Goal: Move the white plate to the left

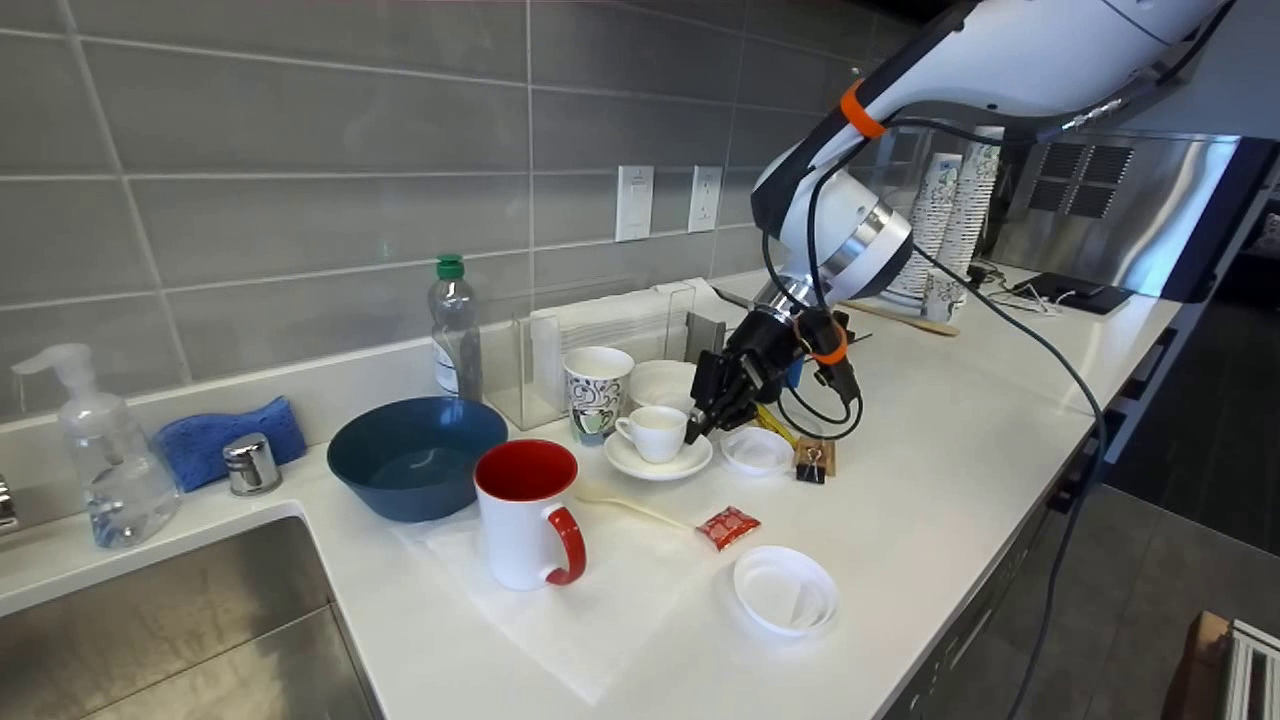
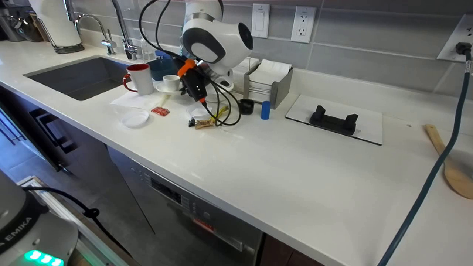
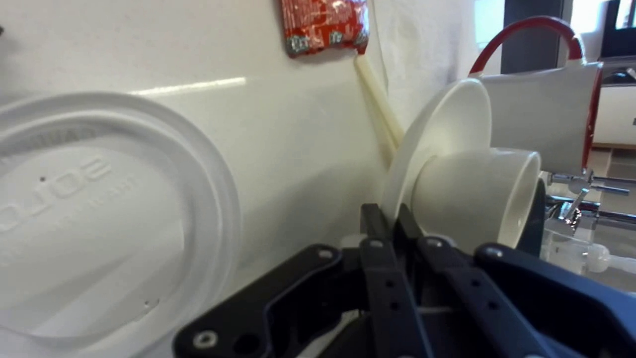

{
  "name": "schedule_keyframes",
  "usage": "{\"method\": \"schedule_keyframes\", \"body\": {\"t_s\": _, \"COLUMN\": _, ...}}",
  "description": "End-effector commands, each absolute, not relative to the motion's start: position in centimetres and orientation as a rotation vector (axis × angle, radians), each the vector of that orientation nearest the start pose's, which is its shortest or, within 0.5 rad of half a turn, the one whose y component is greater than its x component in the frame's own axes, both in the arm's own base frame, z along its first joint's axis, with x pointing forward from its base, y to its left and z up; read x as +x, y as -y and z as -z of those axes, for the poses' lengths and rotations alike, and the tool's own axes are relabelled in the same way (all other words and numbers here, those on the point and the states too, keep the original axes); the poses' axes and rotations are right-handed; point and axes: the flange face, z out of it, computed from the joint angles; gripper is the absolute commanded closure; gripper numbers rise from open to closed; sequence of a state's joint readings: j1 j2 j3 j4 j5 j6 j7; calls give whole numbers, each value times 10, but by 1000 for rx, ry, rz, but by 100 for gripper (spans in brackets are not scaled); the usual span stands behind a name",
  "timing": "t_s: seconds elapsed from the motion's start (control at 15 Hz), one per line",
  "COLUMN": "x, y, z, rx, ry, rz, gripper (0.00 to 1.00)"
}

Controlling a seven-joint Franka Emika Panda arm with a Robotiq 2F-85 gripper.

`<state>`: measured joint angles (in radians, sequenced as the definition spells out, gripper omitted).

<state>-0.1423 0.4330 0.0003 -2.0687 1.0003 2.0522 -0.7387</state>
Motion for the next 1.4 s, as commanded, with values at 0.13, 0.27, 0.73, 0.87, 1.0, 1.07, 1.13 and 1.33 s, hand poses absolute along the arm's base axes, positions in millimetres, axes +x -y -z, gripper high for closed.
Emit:
{"method": "schedule_keyframes", "body": {"t_s": 0.13, "x": 550, "y": 38, "z": -206, "rx": -2302, "ry": -254, "rz": 15, "gripper": 98}}
{"method": "schedule_keyframes", "body": {"t_s": 0.27, "x": 550, "y": 39, "z": -203, "rx": -2311, "ry": -277, "rz": 21, "gripper": 98}}
{"method": "schedule_keyframes", "body": {"t_s": 0.73, "x": 555, "y": 34, "z": -194, "rx": -2373, "ry": -339, "rz": 38, "gripper": 98}}
{"method": "schedule_keyframes", "body": {"t_s": 0.87, "x": 558, "y": 27, "z": -193, "rx": -2377, "ry": -331, "rz": 36, "gripper": 98}}
{"method": "schedule_keyframes", "body": {"t_s": 1.0, "x": 559, "y": 21, "z": -192, "rx": -2382, "ry": -321, "rz": 24, "gripper": 98}}
{"method": "schedule_keyframes", "body": {"t_s": 1.07, "x": 560, "y": 17, "z": -191, "rx": -2382, "ry": -314, "rz": 19, "gripper": 98}}
{"method": "schedule_keyframes", "body": {"t_s": 1.13, "x": 560, "y": 15, "z": -191, "rx": -2385, "ry": -313, "rz": 18, "gripper": 98}}
{"method": "schedule_keyframes", "body": {"t_s": 1.33, "x": 563, "y": 14, "z": -190, "rx": -2405, "ry": -309, "rz": 35, "gripper": 98}}
